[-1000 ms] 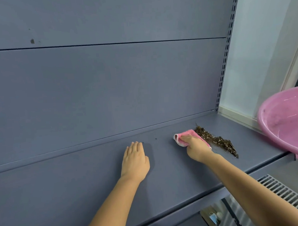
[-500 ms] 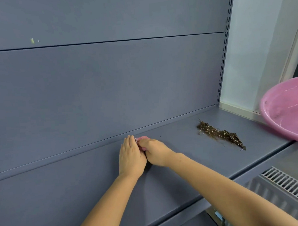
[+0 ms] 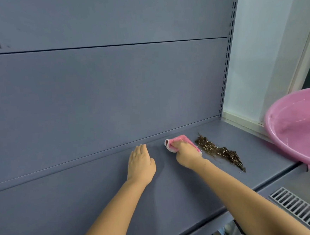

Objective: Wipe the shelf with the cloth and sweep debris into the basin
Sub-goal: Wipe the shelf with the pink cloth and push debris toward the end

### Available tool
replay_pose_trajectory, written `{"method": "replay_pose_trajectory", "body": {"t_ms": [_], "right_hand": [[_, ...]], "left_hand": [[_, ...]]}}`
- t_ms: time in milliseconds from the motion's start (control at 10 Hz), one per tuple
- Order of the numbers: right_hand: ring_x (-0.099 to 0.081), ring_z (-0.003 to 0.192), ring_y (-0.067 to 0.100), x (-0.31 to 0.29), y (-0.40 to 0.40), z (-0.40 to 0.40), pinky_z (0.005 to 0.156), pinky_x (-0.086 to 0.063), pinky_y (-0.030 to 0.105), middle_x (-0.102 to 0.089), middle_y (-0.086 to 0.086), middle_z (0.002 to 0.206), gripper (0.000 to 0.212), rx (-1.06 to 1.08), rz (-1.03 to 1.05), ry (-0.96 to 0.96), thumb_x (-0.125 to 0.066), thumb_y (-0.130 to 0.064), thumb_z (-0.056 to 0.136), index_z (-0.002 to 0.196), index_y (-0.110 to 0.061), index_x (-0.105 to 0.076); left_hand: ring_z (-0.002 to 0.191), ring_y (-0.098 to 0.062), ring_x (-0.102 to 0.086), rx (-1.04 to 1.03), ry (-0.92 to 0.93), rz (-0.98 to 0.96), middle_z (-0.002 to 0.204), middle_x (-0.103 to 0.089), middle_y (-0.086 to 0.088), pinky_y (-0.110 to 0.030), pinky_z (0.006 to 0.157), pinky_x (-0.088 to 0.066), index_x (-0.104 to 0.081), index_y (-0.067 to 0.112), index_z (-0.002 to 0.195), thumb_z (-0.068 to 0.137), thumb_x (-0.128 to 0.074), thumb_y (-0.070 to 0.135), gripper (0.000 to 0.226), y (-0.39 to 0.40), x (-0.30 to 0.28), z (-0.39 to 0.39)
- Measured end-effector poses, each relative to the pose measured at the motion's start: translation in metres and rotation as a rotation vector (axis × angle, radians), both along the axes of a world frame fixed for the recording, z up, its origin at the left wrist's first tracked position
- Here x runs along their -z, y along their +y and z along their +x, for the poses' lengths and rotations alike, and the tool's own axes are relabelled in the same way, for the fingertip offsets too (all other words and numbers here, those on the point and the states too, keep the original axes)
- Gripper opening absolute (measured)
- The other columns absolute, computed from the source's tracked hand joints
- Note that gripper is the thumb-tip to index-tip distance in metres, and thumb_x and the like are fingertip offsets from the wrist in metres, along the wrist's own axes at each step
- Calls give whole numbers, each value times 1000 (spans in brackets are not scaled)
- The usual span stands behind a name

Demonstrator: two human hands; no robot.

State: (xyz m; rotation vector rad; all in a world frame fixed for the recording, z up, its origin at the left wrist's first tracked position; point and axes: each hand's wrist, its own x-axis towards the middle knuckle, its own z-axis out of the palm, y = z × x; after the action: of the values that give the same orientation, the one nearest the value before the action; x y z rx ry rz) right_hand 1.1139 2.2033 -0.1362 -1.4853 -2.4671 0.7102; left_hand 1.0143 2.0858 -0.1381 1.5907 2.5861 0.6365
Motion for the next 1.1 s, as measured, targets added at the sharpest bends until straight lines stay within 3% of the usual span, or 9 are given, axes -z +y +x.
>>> {"method": "replay_pose_trajectory", "body": {"t_ms": [100, 200, 300, 400, 500, 700, 900, 1000, 1100], "right_hand": [[-31, 82, 13, -4, 3, 16, 57, -21, 8, -27, -18, 72, 45, -38, 14, 71, -27, 8, 75, 60, -34, -24], [-26, 95, 13, -6, -7, 13, 77, -27, 14, -35, -5, 99, 50, -195, 108, 99, -36, 0, 89, 68, -44, -24], [-36, 96, 3, -6, -31, -11, 78, -34, 19, -42, -5, 79, 42, -296, 167, 203, -36, 2, 83, 62, -35, -33], [-55, 85, 27, 11, -40, -27, 62, -42, 25, -54, 2, 71, 34, -318, 163, 151, -37, 7, 81, 63, -19, -50], [-49, 124, 29, 8, -29, -22, 103, -39, 33, -57, 14, 128, 35, -272, 123, 22, -37, 5, 88, 117, -1, -55], [-30, 139, 28, 2, -1, 26, 115, -22, 34, -35, 13, 149, 50, -168, 136, 47, -37, 2, 90, 140, -8, -39], [-42, 122, 24, 1, 21, 51, 112, -27, 30, -44, 4, 132, 52, -117, 71, 86, -37, 2, 91, 133, -29, -37], [-27, 99, 15, -5, 25, 58, 90, -32, 21, -29, -2, 109, 49, -51, 36, 80, -37, 1, 91, 85, -47, -26], [-29, 96, 16, -18, 22, 61, 81, -26, 14, -32, -2, 106, 53, 16, 10, 122, -36, 0, 91, 69, -45, -20]], "left_hand": [[145, -22, -21, -3, -17, -5, 155, -25, -11, -29, 120, -15, -21, 2, 146, 96, -31, 7, 51, 11, 4, 7], [148, -20, -16, -16, 0, -10, 157, -21, -10, -29, 122, -11, -19, 2, 148, 96, -32, 8, 53, 15, 8, 6], [147, -19, -17, 5, 29, 11, 155, -25, -8, -28, 121, -10, -22, 6, 146, 96, -34, 11, 51, 14, 10, 6], [143, -19, -25, -5, 45, 38, 149, -34, -4, -27, 119, -15, -33, 11, 139, 97, -33, 13, 41, 13, 11, 5], [147, -20, -19, -15, 66, -8, 155, -27, -9, -29, 122, -12, -27, 7, 143, 96, -32, 10, 48, 15, 11, 7], [150, -19, -7, -15, 93, -55, 160, -11, -9, -29, 123, -4, -11, 2, 150, 97, -30, 9, 57, 14, 11, 9], [150, -19, -7, -11, 104, -69, 160, -12, -8, -29, 122, -4, -12, 3, 149, 97, -29, 9, 55, 13, 11, 10], [150, -18, -7, -12, 99, -71, 160, -12, -8, -30, 122, -4, -12, 3, 149, 97, -29, 9, 55, 13, 10, 10], [150, -19, -7, -11, 100, -78, 160, -12, -8, -30, 123, -4, -13, 3, 149, 98, -29, 10, 55, 13, 9, 11]]}}
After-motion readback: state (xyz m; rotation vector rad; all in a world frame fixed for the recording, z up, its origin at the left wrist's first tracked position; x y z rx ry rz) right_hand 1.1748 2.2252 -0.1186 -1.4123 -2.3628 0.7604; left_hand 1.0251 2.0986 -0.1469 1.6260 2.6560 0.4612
